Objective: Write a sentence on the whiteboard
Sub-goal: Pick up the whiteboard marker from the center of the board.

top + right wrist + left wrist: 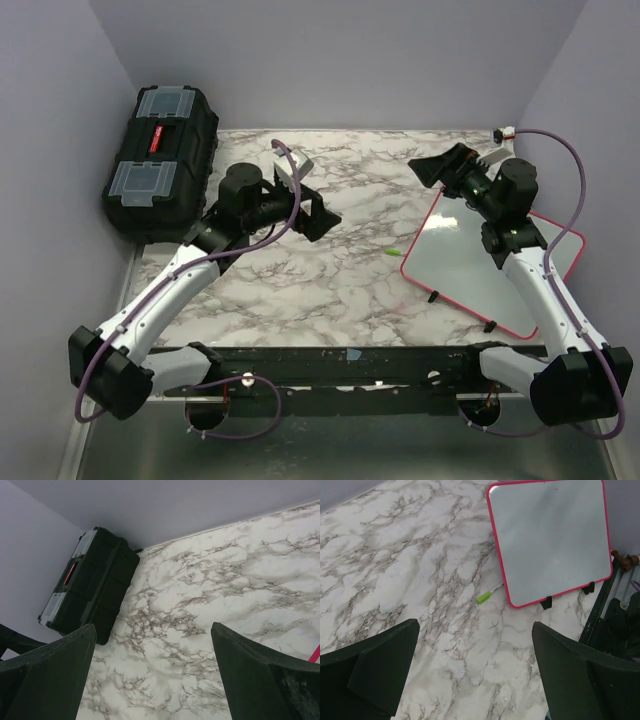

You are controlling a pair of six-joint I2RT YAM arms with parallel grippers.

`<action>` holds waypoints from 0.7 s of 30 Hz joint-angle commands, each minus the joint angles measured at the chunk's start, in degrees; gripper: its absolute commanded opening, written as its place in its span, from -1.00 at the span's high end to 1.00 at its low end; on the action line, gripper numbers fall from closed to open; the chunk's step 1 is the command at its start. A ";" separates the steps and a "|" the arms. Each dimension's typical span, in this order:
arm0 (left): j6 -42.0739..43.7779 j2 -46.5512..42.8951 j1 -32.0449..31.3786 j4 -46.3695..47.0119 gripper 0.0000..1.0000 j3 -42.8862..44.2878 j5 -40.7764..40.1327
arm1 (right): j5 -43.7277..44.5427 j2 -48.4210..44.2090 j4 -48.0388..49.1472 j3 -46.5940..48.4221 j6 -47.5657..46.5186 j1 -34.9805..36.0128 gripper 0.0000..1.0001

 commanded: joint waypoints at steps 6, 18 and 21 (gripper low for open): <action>9.98 7.83 -2.22 4.27 -0.97 4.06 9.35 | 2.83 -3.60 -4.38 2.22 -2.02 0.04 -1.00; 25.73 13.81 -4.37 1.77 -0.89 5.68 16.73 | 9.36 -5.34 -15.69 8.67 -6.03 0.04 -1.00; 28.55 17.12 -4.97 -1.65 -0.83 8.29 17.27 | 12.20 -5.33 -19.54 11.42 -7.35 0.04 -1.00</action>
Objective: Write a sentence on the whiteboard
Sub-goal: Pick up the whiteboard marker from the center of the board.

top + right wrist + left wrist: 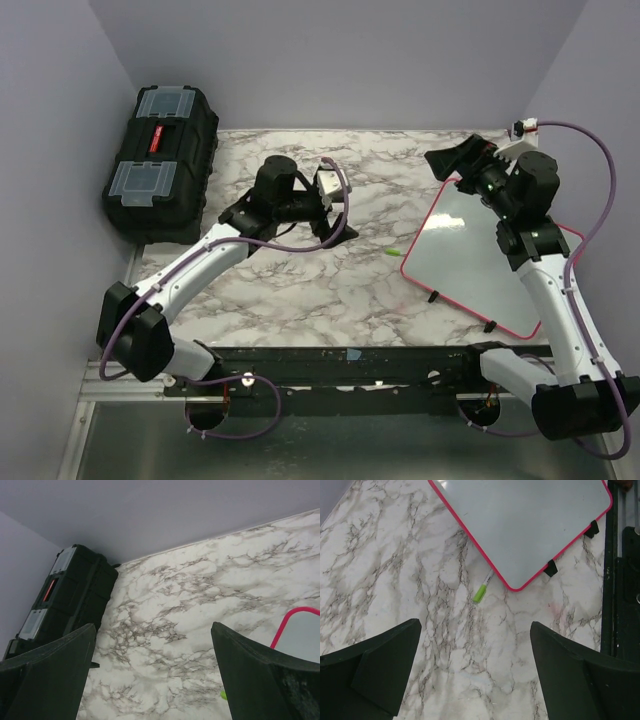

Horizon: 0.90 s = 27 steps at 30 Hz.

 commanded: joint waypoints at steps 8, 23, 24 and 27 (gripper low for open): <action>15.22 12.59 -4.45 -6.43 -0.65 9.42 2.30 | 8.12 -2.71 -8.79 8.15 -3.02 0.04 -1.00; 26.79 36.35 -6.59 -30.09 -0.31 35.90 -5.83 | 10.56 -3.58 -9.87 9.59 -7.24 0.04 -1.00; 27.15 37.15 -6.78 -30.39 -0.31 36.43 -7.05 | 10.83 -3.48 -9.93 9.63 -7.54 0.00 -1.00; 28.64 39.64 -7.63 -31.97 -0.31 38.93 -10.10 | 11.32 -2.91 -9.93 9.72 -8.28 0.04 -1.00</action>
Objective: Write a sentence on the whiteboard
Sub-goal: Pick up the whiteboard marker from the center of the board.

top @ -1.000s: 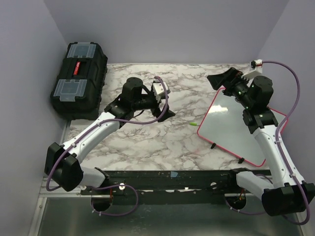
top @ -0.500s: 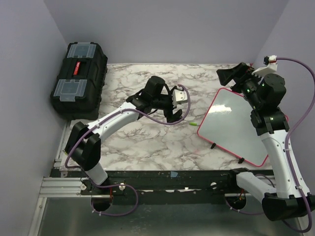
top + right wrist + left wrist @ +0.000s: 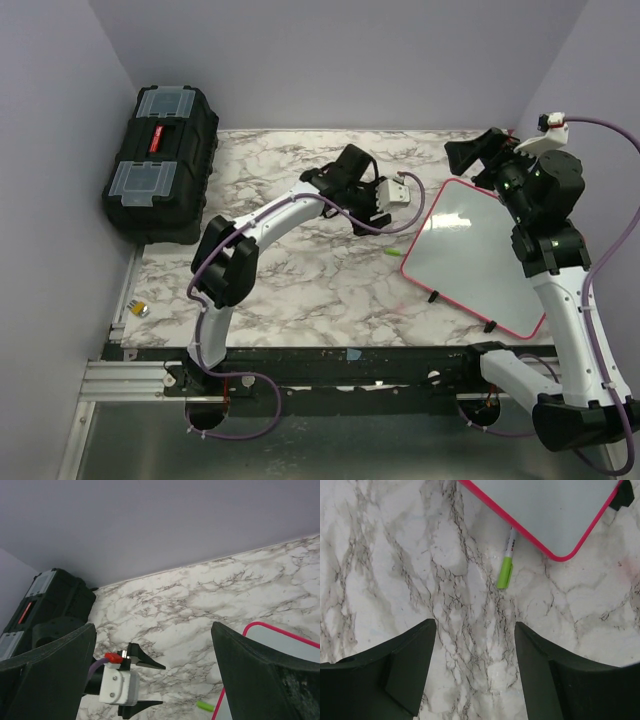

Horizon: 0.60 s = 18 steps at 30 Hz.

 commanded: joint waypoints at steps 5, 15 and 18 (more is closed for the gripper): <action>4.45 7.95 -2.29 -10.56 -0.13 10.45 -7.28 | 1.56 1.91 -1.23 1.79 -2.73 0.04 -1.00; 5.08 16.44 -6.10 -14.24 -0.13 19.18 -12.25 | 0.58 2.73 -0.84 1.43 -2.97 0.04 -1.00; 3.32 17.98 -7.39 -14.60 -0.16 20.75 -14.73 | 0.41 2.76 -0.75 1.43 -3.01 0.04 -1.00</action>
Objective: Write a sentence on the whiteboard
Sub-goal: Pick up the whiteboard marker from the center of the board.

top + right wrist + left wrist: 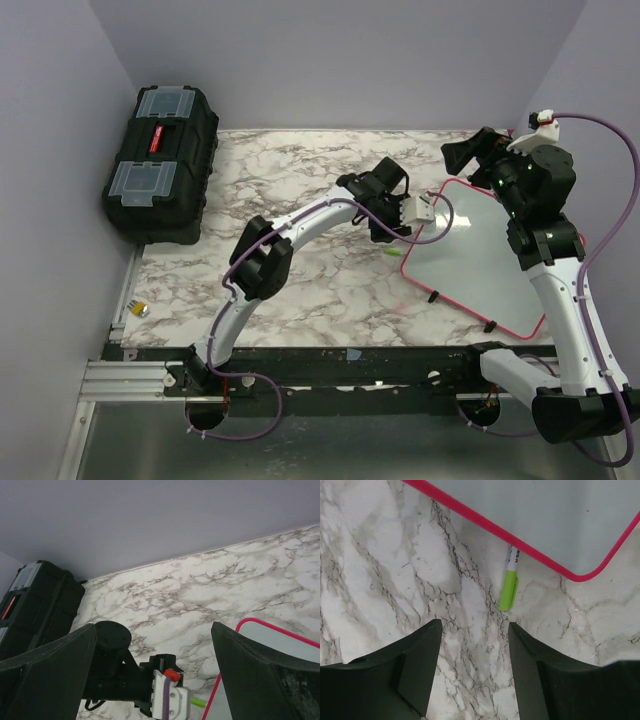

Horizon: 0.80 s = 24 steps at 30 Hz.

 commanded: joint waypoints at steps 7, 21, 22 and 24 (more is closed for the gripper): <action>-5.27 6.61 -6.29 -3.20 -0.24 5.12 -12.78 | -1.49 0.21 0.63 0.89 -0.81 0.04 -1.00; -21.62 9.53 -6.98 -6.11 -0.96 10.07 -12.01 | -4.24 -0.26 1.38 -0.08 0.18 0.07 -1.00; -22.82 10.18 -6.89 -6.42 -0.97 10.94 -11.78 | -4.35 -0.35 1.42 -0.08 0.17 0.04 -1.00; -24.36 10.74 -6.27 -6.93 -0.97 12.37 -9.50 | -4.51 -0.54 1.24 -0.03 0.15 0.03 -1.00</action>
